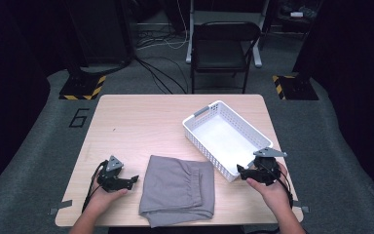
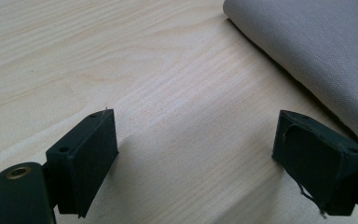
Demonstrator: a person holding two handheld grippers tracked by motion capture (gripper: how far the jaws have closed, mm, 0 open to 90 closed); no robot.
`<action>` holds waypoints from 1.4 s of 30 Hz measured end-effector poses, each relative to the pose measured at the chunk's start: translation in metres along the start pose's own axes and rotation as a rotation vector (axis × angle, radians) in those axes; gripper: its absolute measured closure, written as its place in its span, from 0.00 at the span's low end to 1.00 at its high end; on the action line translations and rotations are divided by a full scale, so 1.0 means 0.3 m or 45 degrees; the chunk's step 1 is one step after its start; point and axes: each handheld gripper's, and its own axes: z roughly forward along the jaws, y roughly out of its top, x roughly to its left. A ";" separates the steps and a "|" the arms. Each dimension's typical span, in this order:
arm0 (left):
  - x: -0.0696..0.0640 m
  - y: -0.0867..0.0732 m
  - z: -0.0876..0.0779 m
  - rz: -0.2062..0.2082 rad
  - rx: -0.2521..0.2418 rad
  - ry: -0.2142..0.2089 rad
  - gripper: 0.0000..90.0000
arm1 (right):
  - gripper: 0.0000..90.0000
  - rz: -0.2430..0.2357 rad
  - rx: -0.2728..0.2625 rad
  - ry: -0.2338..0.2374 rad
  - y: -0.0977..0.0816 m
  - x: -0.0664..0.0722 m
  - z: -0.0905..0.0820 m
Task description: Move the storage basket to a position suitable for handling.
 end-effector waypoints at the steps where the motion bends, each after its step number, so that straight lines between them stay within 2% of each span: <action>1: 0.000 0.000 0.000 0.000 0.000 0.000 0.15 | 0.18 -0.004 0.008 -0.006 -0.003 -0.003 0.002; 5: 0.000 0.000 0.000 0.000 0.000 0.000 0.15 | 0.16 0.095 -0.009 -0.014 -0.021 -0.006 0.004; 6: 0.000 0.000 0.000 0.000 0.000 0.000 0.15 | 0.16 0.095 -0.009 -0.014 -0.021 -0.006 0.004; 9: 0.000 0.000 0.000 0.001 0.001 0.000 0.15 | 0.15 0.154 0.012 -0.055 -0.018 -0.009 0.008; 11: 0.000 0.000 0.000 0.001 0.000 0.002 0.15 | 0.15 0.161 0.020 -0.063 -0.016 -0.010 0.009; 12: 0.000 0.000 0.000 0.002 0.001 0.000 0.15 | 0.15 0.163 0.028 -0.102 -0.010 -0.009 0.011; 14: 0.000 0.000 0.000 0.002 0.001 0.001 0.15 | 0.15 0.161 0.029 -0.110 -0.009 -0.009 0.011; 15: 0.000 0.000 0.000 0.001 0.001 0.000 0.15 | 0.14 0.186 0.037 -0.119 -0.007 -0.011 0.016; 18: 0.000 0.000 0.000 0.001 0.001 0.000 0.15 | 0.13 0.200 0.041 -0.134 -0.006 -0.023 0.022; 19: 0.000 0.000 0.000 0.001 0.001 0.000 0.15 | 0.13 0.222 0.047 -0.143 -0.004 -0.026 0.024; 26: -0.001 0.000 0.000 0.000 -0.001 0.004 0.15 | 0.14 0.285 0.069 -0.226 0.008 -0.067 0.038; 29: -0.001 0.000 0.000 -0.002 0.000 0.003 0.15 | 0.10 0.339 0.107 -0.203 0.009 -0.090 0.052; 31: -0.001 0.000 0.000 -0.003 0.000 0.003 0.15 | 0.10 0.378 0.117 -0.199 0.009 -0.095 0.063; 32: -0.001 0.000 0.000 -0.003 -0.003 0.004 0.15 | 0.10 0.378 0.117 -0.199 0.009 -0.095 0.063; 33: -0.001 0.000 0.000 -0.003 0.000 0.003 0.15 | 0.13 0.394 0.125 -0.182 0.008 -0.100 0.072; 36: -0.001 0.000 0.000 -0.003 0.000 0.003 0.15 | 0.16 0.396 0.137 -0.170 0.014 -0.097 0.083; 38: -0.001 0.000 0.001 -0.003 -0.003 0.004 0.15 | 0.20 0.365 0.154 -0.171 0.022 -0.093 0.099; 42: -0.001 0.000 0.001 -0.001 -0.003 0.005 0.15 | 0.20 0.319 0.177 -0.188 0.031 -0.092 0.119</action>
